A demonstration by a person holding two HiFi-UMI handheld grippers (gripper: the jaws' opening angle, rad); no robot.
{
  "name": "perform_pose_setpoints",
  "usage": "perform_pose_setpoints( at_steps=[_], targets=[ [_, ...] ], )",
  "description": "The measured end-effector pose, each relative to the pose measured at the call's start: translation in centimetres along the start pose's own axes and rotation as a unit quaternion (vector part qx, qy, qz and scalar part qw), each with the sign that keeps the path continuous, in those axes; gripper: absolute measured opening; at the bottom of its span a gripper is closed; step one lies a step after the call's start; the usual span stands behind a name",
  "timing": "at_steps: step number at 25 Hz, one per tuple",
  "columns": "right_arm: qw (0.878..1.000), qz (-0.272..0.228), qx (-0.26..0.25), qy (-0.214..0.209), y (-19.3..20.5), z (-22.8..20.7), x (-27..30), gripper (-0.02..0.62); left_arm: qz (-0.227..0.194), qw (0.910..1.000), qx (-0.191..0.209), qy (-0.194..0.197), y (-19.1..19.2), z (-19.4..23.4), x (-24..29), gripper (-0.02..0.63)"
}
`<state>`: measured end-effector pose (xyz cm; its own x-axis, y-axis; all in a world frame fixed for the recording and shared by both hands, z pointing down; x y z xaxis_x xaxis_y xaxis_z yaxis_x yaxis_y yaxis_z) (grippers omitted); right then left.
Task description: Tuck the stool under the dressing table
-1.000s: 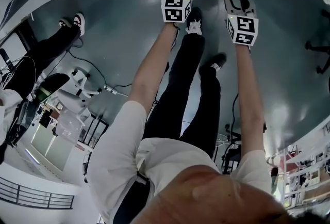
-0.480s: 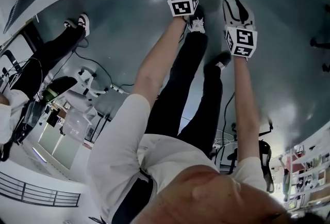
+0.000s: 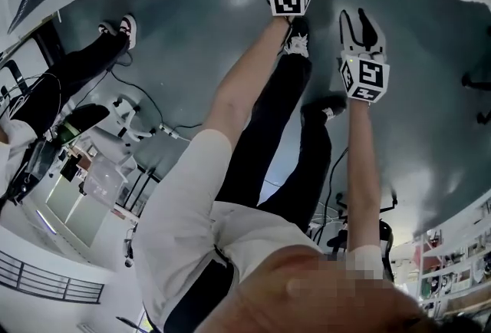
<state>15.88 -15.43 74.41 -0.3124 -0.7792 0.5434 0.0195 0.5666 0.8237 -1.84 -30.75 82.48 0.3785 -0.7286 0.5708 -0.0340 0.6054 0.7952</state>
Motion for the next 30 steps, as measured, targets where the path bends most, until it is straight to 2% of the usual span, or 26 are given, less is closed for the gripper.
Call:
perform_pose_setpoints(
  at_steps=[4, 10, 13, 18, 23, 30],
  targets=[
    [1.000, -0.026, -0.006, -0.009, -1.1, 0.9, 1.1, 0.173, -0.011, 0.9999, 0.003, 0.003, -0.6, 0.8, 0.9, 0.241],
    [0.998, -0.057, -0.020, -0.010, -3.6, -0.6, 7.4, 0.160, -0.011, 0.9995, 0.007, 0.030, -1.8, 1.9, 1.9, 0.241],
    [0.997, -0.065, -0.036, -0.012, -3.3, -1.2, 11.1, 0.133, -0.034, 0.9980, 0.039, 0.035, -1.2, 2.6, 2.0, 0.207],
    [0.992, -0.094, -0.082, -0.024, -1.2, -1.4, 15.9, 0.130, -0.103, 0.9903, 0.080, 0.048, -0.1, 3.3, 2.7, 0.179],
    [0.989, -0.107, -0.099, -0.030, -0.2, -2.4, 18.8, 0.130, -0.145, 0.9860, 0.071, 0.041, -0.2, 3.7, 4.4, 0.181],
    [0.991, -0.110, -0.077, -0.014, -1.9, -4.9, 21.3, 0.129, -0.148, 0.9846, 0.076, 0.053, -2.2, 4.0, 6.6, 0.181]
  ],
)
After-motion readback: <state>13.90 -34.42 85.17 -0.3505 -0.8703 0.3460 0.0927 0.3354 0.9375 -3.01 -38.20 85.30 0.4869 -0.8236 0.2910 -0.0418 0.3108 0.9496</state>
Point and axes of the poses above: the fingertips, and each gripper's own axes: x forward along the fingers, z to its left, y out of its underside, the point moved 9 cm from there along -x, backward along the fingers, and after that the axes turned 4 degrees about -x, right-handed, at the moved point
